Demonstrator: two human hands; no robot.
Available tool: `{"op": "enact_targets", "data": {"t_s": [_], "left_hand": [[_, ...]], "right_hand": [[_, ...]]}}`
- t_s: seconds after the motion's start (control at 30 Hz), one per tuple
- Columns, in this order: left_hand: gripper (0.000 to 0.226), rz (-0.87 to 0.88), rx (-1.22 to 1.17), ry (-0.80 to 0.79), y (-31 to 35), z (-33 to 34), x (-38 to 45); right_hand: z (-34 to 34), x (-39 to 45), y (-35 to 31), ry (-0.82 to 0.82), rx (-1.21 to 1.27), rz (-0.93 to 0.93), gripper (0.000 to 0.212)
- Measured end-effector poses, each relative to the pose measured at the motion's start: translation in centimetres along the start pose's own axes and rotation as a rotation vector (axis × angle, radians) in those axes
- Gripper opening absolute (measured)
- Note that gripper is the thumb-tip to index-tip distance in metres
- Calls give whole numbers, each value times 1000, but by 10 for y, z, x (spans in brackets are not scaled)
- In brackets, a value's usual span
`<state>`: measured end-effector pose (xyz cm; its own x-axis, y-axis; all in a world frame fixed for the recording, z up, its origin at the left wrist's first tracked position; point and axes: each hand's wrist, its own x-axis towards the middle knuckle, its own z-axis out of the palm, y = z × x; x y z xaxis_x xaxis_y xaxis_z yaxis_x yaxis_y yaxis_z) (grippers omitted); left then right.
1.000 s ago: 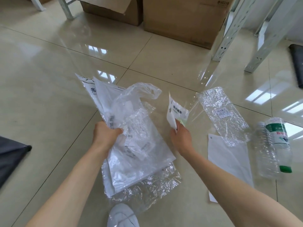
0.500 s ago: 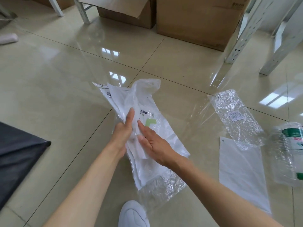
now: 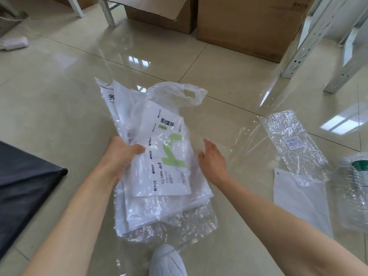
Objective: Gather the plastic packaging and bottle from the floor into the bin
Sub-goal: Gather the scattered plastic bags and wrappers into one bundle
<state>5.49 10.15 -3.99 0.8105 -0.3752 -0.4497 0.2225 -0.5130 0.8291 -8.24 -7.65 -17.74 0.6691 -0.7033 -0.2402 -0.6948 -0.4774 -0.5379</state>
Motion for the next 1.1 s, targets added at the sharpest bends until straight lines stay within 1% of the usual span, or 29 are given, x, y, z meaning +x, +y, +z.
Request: {"op": "enact_targets", "data": {"t_s": [0.1, 0.2, 0.27, 0.37, 0.43, 0.47, 0.5, 0.57, 0.63, 0.7, 0.73, 0.8, 0.9, 0.97, 1.0, 1.07, 1.1], "left_hand": [[25, -39, -19, -13, -8, -33, 3], [36, -84, -36, 24, -16, -61, 3], [40, -97, -31, 39, -21, -74, 3], [35, -110, -27, 66, -28, -87, 5], [27, -112, -15, 67, -33, -92, 9], [27, -112, -13, 63, -35, -94, 10], [27, -115, -12, 59, -36, -94, 11], [24, -112, -6, 59, -40, -93, 13], [20, -114, -4, 58, -41, -85, 13], [26, -110, -3, 64, -39, -75, 12], [29, -107, -4, 58, -38, -70, 12], [21, -96, -4, 41, -34, -59, 10], [18, -55, 31, 31, -23, -35, 7], [17, -37, 66, 24, -16, -18, 6], [17, -33, 70, 20, -13, -9, 6], [23, -34, 58, 13, -6, 11, 5], [22, -26, 50, 11, -3, 20, 5]], "right_hand": [[14, 18, -9, -38, -129, -110, 56], [37, 26, -25, -77, -238, -238, 55], [51, 27, -37, -92, -290, -334, 52], [77, 28, -47, -187, -382, -466, 52], [88, 24, -49, -262, -471, -516, 56], [93, 22, -50, -290, -516, -520, 55], [95, 21, -49, -301, -548, -521, 54], [92, 19, -48, -268, -555, -514, 54], [84, 20, -42, -225, -492, -476, 53], [72, 24, -32, -178, -414, -430, 47], [65, 26, -24, -156, -396, -399, 40], [49, 28, -7, -120, -388, -318, 26], [18, 31, 24, -36, -366, -145, 20], [-3, 33, 38, 71, -247, -42, 15], [-14, 32, 41, 122, -154, -19, 12], [-38, 28, 40, 203, 47, -31, 7], [-50, 25, 36, 235, 136, -55, 5]]}}
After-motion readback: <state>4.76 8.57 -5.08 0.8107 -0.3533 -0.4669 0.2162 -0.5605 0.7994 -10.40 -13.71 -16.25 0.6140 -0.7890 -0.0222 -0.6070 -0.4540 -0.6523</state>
